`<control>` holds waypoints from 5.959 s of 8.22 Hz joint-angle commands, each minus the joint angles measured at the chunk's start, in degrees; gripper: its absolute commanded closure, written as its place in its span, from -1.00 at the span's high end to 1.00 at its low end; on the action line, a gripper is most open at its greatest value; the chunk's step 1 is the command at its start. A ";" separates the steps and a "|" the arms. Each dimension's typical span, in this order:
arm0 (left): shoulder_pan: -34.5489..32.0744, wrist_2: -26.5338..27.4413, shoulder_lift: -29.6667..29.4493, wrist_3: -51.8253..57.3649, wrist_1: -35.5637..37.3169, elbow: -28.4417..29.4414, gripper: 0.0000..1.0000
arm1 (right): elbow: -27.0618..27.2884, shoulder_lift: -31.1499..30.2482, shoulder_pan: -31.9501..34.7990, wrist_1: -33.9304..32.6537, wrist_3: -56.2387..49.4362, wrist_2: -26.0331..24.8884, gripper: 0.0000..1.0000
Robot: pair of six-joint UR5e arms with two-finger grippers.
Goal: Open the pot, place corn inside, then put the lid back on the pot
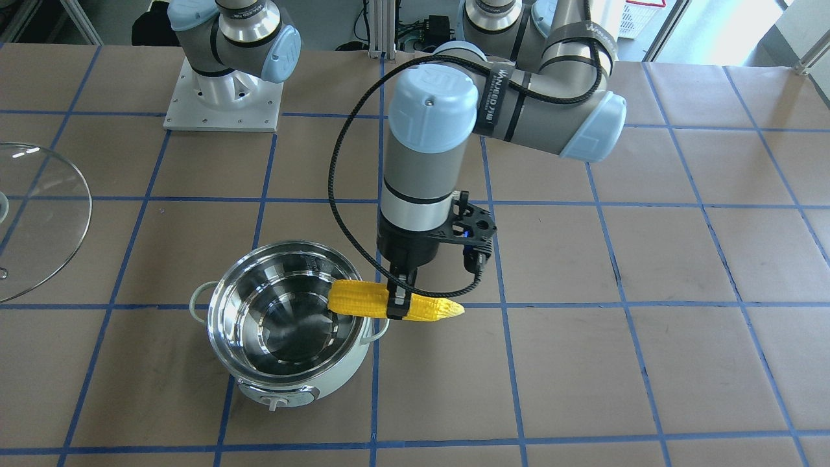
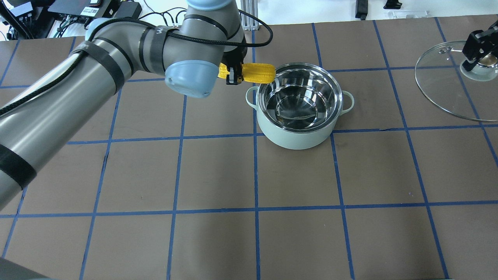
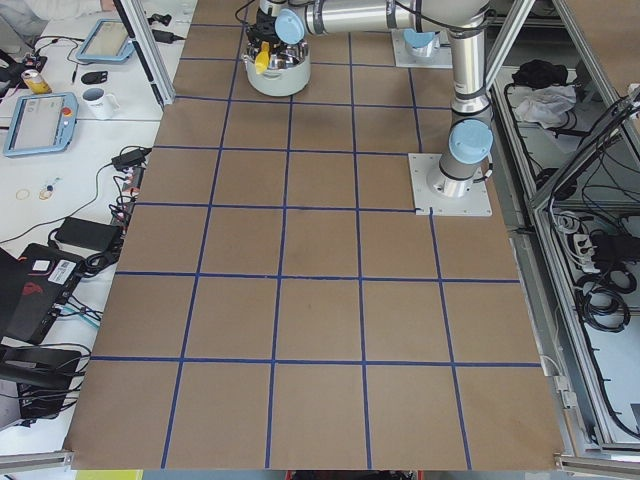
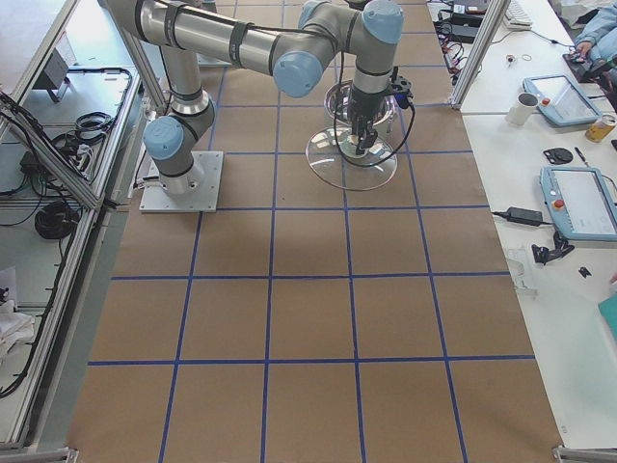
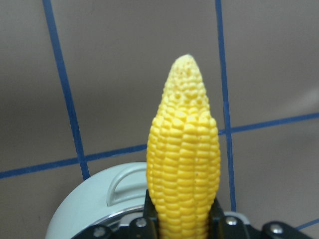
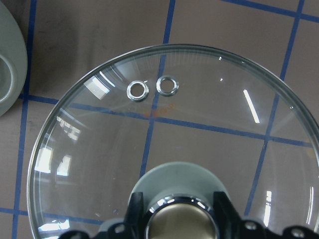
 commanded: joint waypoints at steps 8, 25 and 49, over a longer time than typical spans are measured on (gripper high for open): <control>-12.09 -0.16 -7.59 -11.56 8.58 -0.06 -0.95 | -0.14 -0.05 -0.05 -0.45 -0.11 -0.23 -0.43; 10.05 -6.34 8.31 68.90 -7.49 0.21 1.00 | 0.22 3.02 17.41 -8.53 29.46 2.32 -0.44; 23.69 -0.52 19.04 100.24 -22.97 -3.49 1.00 | 3.82 12.52 33.26 -19.26 52.63 5.92 -0.43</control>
